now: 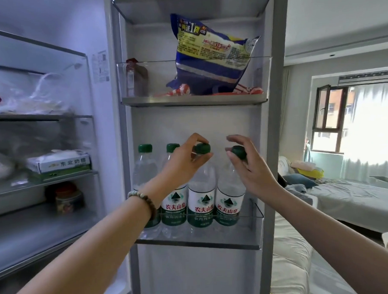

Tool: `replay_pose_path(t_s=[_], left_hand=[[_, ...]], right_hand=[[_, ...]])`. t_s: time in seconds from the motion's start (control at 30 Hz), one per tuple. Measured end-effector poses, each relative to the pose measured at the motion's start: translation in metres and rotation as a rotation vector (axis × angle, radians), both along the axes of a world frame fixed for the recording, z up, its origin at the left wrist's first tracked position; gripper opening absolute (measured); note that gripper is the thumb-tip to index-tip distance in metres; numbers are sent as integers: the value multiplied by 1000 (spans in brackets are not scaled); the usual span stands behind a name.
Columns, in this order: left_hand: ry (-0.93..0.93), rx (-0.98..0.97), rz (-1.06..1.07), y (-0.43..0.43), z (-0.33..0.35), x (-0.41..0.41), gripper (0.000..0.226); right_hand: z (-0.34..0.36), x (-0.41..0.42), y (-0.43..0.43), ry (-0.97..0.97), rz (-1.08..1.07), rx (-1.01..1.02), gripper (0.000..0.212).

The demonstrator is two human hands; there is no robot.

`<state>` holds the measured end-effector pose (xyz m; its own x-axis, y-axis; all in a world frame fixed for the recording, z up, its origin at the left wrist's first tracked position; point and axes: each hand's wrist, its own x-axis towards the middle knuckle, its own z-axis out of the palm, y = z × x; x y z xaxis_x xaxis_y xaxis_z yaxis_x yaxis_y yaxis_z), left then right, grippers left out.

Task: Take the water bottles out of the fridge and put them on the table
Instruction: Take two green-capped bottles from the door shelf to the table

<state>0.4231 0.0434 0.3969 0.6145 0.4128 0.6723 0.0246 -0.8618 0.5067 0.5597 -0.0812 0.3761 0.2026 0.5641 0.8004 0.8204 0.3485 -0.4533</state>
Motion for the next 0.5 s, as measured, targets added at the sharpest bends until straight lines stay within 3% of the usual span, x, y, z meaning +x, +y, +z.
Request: replay_pose_path(t_s=[0.1, 0.23, 0.5], left_hand=[[-61, -152, -6, 6, -6, 5, 35], [-37, -136, -26, 8, -9, 7, 29], [-337, -233, -196, -7, -2, -4, 24]], right_hand=[[-4, -3, 20, 133, 5, 68, 32], [-9, 3, 32, 311, -13, 147, 23], [3, -6, 35, 238, -7, 203, 9]])
